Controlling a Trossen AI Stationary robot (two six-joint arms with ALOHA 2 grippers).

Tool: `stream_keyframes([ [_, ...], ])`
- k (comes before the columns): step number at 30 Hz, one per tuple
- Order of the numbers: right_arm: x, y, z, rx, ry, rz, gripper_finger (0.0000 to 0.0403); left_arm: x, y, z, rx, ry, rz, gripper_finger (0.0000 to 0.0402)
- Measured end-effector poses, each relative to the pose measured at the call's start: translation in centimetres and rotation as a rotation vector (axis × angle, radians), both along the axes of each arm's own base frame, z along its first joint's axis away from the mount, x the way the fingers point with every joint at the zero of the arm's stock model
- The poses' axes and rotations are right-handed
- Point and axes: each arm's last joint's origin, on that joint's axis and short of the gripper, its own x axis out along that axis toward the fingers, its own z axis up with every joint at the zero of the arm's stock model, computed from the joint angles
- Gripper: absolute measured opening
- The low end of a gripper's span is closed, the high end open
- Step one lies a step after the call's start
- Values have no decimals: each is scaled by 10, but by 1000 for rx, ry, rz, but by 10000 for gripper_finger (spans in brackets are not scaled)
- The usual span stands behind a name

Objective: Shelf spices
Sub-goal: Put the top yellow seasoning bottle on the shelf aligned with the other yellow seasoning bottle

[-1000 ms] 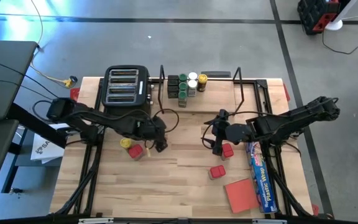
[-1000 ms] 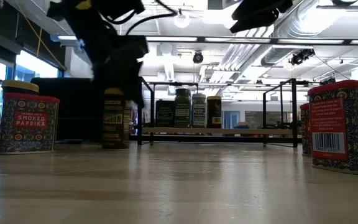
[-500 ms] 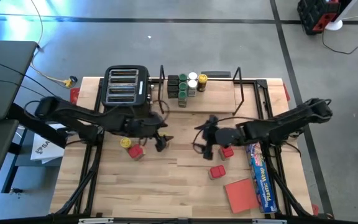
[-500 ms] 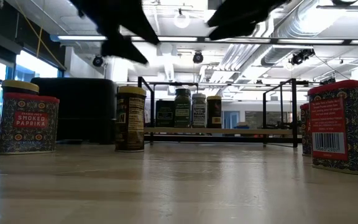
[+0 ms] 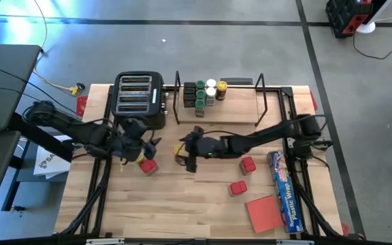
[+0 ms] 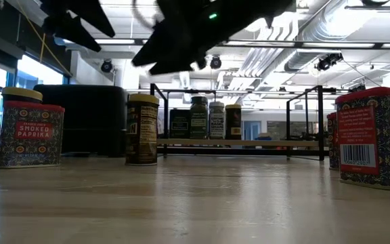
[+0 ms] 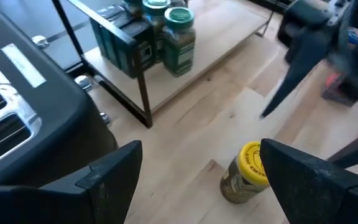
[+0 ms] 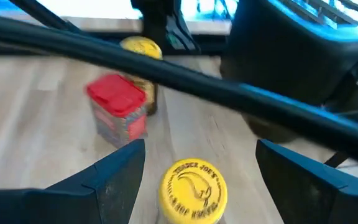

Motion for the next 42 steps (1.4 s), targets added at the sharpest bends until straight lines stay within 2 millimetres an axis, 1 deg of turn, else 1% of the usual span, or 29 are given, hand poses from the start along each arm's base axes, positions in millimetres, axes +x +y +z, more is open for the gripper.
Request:
stream_keyframes([
  [4,24,-5,-8,37,87,-75,302,-2,-5,-2,9,0,4,321],
  [8,35,-8,-15,73,132,-113,302,0,-11,-6,18,17,-16,321],
  [11,36,-10,-21,95,149,-133,302,1,-13,-8,28,34,-24,321],
  [18,34,-15,-24,142,191,-120,298,4,-14,-12,52,50,-14,321],
  [21,34,-14,-28,154,209,-107,279,5,-15,-13,55,56,-14,321],
  [27,33,-14,-30,141,239,-91,217,5,-15,-13,50,52,-11,321],
  [30,32,-13,-30,148,249,-65,215,5,-15,-13,49,52,-11,321],
  [33,26,-12,-25,124,293,-39,215,5,-15,-13,45,52,-12,321],
  [35,18,-13,-15,97,340,-23,215,5,-15,-13,42,52,-14,321],
  [37,6,-13,1,37,381,4,215,5,-15,-13,33,53,-16,321],
  [39,-7,-14,20,-61,417,11,215,5,-15,-13,26,52,-17,321],
  [42,-31,-23,43,-159,512,0,215,5,-17,-13,26,51,-26,321],
])
